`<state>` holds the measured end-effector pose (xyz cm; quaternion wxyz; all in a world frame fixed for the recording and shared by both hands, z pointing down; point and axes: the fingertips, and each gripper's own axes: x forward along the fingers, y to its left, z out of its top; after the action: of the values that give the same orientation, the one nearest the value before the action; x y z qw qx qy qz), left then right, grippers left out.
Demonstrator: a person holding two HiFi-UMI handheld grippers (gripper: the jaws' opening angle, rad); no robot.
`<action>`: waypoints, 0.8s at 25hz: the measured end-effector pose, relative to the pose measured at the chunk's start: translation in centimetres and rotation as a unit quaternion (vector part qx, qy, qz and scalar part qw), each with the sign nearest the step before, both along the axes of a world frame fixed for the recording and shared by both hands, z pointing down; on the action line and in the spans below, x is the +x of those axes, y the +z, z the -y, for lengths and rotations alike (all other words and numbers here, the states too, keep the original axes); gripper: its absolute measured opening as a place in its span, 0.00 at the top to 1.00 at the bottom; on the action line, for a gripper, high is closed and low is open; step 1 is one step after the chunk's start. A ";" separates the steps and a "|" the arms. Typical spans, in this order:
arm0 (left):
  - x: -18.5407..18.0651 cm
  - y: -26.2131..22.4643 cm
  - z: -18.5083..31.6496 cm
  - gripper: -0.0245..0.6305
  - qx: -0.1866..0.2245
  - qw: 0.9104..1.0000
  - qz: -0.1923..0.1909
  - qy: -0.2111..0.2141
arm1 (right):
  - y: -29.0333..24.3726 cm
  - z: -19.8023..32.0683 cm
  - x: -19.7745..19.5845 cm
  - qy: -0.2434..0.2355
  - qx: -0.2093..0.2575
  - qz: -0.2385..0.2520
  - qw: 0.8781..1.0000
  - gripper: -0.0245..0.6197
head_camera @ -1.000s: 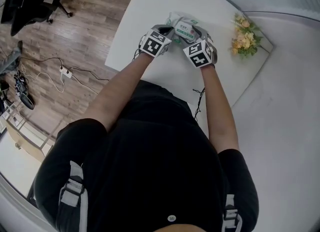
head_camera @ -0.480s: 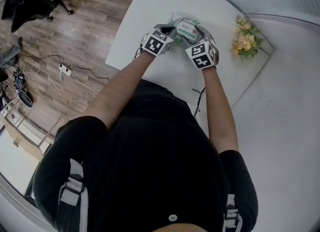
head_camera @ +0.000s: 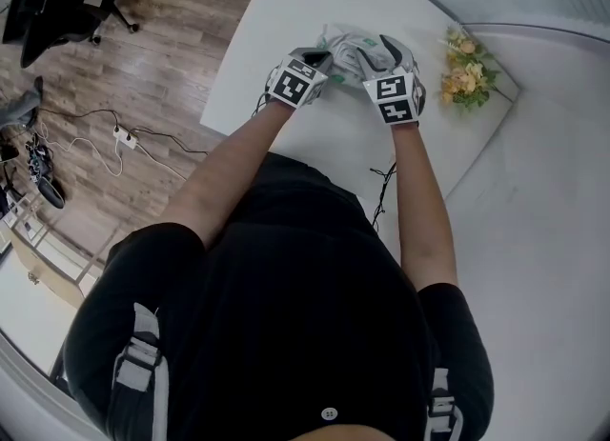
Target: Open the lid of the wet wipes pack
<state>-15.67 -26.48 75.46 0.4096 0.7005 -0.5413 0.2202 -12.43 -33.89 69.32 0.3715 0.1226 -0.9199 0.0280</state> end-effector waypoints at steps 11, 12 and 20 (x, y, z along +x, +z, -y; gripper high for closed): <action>-0.1 0.0 0.1 0.96 0.006 1.000 -0.005 -0.003 | 3.9 3.4 0.6 0.039 -0.025 -0.035 0.998 0.60; -0.1 0.0 0.1 0.96 0.007 1.000 -0.005 -0.003 | 4.1 3.4 0.6 0.040 -0.026 -0.037 0.998 0.60; -0.2 -0.5 -0.2 0.96 0.012 1.000 -0.008 -0.007 | 4.3 3.6 0.4 0.049 -0.031 -0.043 0.997 0.60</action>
<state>-15.82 -26.28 74.97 0.4073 0.7034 -0.5452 0.2051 -12.06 -37.49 73.66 0.4126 0.1567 -0.8946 0.0696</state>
